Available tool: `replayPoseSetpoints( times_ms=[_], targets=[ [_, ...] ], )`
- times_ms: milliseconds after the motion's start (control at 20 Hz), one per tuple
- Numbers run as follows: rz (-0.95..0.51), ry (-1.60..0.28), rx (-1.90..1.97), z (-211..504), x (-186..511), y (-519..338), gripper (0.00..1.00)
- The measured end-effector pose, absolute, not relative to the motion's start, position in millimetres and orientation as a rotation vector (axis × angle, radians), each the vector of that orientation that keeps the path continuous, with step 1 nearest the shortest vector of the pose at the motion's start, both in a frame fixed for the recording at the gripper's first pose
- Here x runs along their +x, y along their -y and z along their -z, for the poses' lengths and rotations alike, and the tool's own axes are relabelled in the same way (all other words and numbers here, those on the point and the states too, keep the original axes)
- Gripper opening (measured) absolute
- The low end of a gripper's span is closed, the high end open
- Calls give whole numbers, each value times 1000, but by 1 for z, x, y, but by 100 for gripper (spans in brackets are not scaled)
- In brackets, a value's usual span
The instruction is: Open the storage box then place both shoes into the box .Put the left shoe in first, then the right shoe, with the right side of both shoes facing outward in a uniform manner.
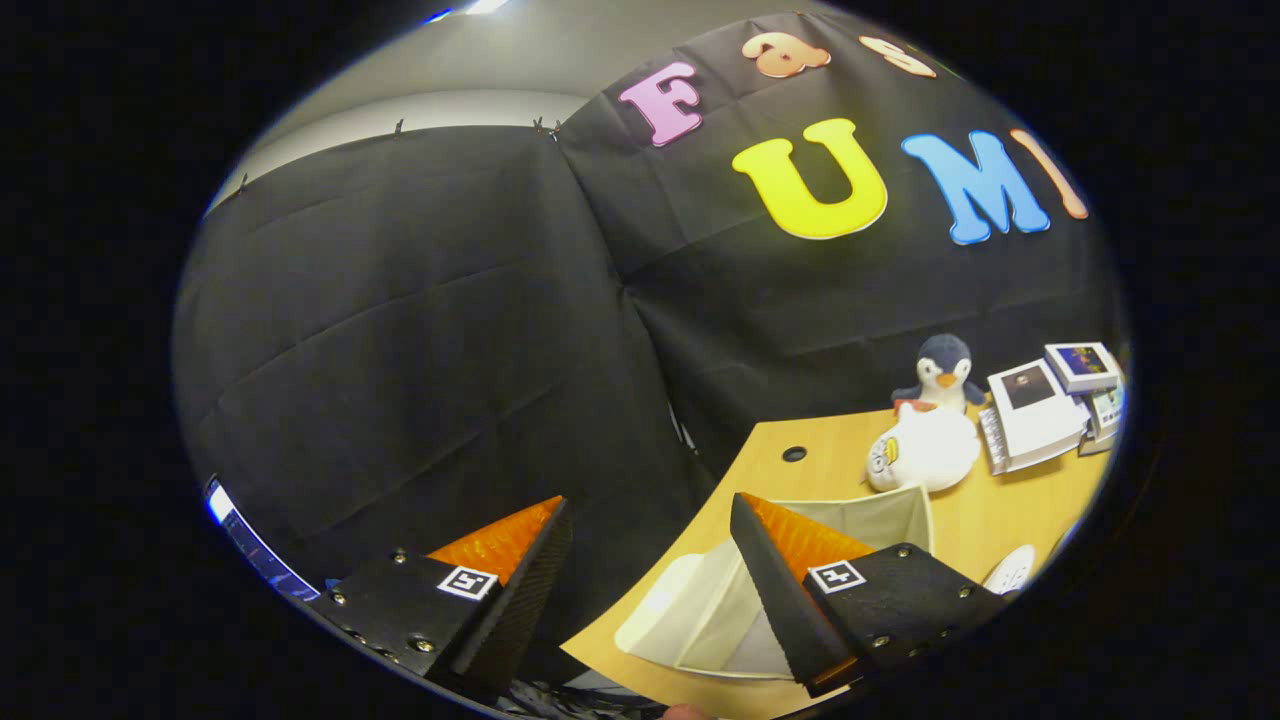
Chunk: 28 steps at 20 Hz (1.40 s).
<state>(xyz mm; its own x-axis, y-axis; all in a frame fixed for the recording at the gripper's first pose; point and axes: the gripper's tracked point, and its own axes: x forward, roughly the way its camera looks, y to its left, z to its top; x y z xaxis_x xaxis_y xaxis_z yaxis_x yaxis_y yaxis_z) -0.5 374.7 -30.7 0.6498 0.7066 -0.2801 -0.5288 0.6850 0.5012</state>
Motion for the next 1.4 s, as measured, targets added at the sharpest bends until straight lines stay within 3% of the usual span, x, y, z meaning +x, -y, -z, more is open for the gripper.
replayPoseSetpoints(
  times_ms=[900,1400],
  targets=[
    [-403,-547,234,125,44,-165,97],
    [-301,-724,168,233,34,-100,98]
  ],
)
